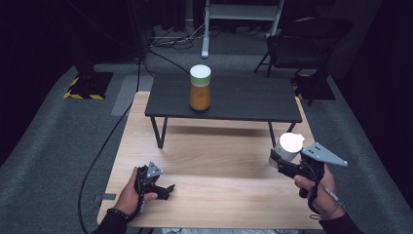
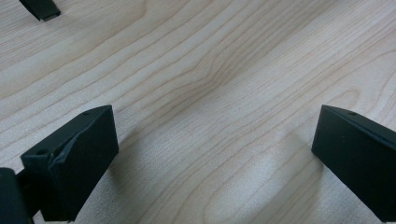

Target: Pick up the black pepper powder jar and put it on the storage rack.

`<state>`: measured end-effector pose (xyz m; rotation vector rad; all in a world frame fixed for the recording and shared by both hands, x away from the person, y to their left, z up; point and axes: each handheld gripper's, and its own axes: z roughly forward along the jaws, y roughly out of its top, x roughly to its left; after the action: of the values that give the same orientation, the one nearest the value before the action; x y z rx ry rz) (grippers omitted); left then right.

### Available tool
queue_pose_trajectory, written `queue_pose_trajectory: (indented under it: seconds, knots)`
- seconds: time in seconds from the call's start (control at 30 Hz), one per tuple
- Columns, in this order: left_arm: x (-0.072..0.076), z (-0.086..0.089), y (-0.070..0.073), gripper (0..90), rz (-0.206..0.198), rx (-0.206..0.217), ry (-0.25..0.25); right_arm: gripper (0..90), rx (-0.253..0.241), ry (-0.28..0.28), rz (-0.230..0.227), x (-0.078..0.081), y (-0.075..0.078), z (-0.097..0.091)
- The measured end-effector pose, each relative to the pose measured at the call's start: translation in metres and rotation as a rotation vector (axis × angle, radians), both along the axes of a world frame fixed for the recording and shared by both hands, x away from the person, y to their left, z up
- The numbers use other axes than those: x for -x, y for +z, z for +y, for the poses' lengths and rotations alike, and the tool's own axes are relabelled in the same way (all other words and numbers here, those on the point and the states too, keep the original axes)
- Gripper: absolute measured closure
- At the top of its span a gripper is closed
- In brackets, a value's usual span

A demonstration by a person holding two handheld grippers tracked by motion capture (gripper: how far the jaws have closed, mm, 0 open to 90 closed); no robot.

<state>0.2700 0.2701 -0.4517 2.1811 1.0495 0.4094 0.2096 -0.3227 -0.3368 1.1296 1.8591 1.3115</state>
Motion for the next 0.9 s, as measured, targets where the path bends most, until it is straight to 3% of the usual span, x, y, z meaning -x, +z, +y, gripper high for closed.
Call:
queue_pose_trajectory:
  seconds: [0.37,0.53,0.9]
  knots:
    - [0.000,0.000,0.000,0.4,0.000,0.000,0.000,29.1,0.029,-0.036,-0.038,-0.017,0.036,0.021]
    - [0.000,0.000,0.000,0.4,0.000,-0.001,-0.001,29.2,0.017,-0.045,-0.059,-0.026,0.050,0.028]
    - [0.000,0.000,0.000,0.4,0.000,-0.001,-0.002,29.3,0.014,-0.073,-0.083,-0.052,0.067,0.048]
